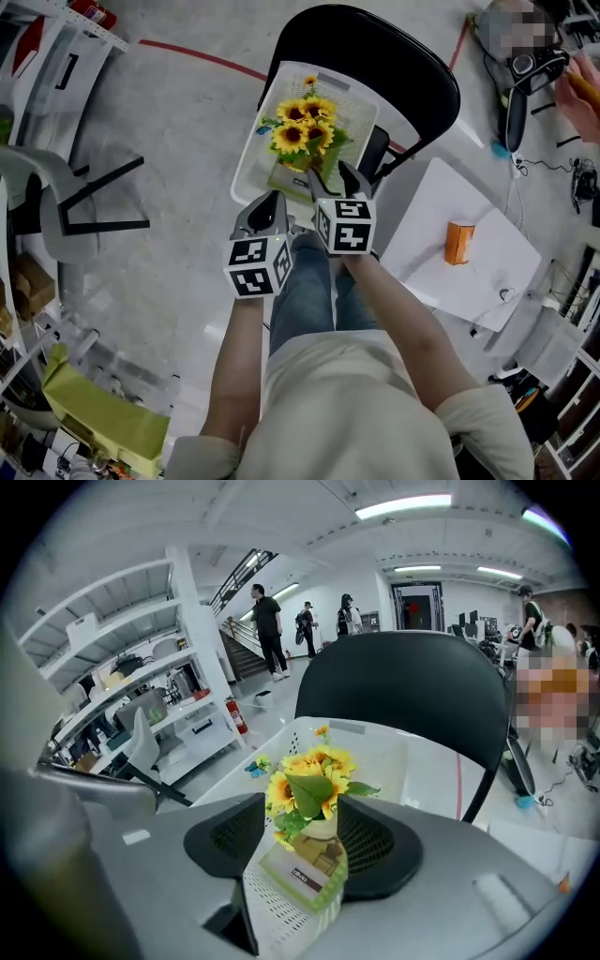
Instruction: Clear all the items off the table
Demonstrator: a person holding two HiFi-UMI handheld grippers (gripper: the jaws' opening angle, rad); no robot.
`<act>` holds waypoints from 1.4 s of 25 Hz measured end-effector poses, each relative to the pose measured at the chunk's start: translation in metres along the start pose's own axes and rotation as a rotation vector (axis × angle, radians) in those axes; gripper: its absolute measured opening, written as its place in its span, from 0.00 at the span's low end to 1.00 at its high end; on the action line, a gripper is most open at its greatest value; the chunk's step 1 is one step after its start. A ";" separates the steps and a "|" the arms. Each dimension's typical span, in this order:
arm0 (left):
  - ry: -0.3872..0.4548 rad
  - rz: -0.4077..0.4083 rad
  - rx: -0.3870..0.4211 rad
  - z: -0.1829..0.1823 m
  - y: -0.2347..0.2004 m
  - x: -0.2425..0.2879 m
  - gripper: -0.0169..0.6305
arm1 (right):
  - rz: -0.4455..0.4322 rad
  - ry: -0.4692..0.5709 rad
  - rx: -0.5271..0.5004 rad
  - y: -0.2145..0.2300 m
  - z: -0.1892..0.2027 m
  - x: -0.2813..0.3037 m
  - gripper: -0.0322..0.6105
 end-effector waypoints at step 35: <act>-0.031 0.152 0.119 -0.018 0.066 -0.024 0.04 | 0.009 0.048 -0.011 0.039 -0.028 -0.120 0.05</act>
Point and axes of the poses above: the fingertips, and each gripper's own axes: x forward along the fingers, y to its right, z out of its underside, the point moved 9 cm from there along -x, backward along the fingers, and after that the axes turned 15 degrees about y, right-handed, at the moved point
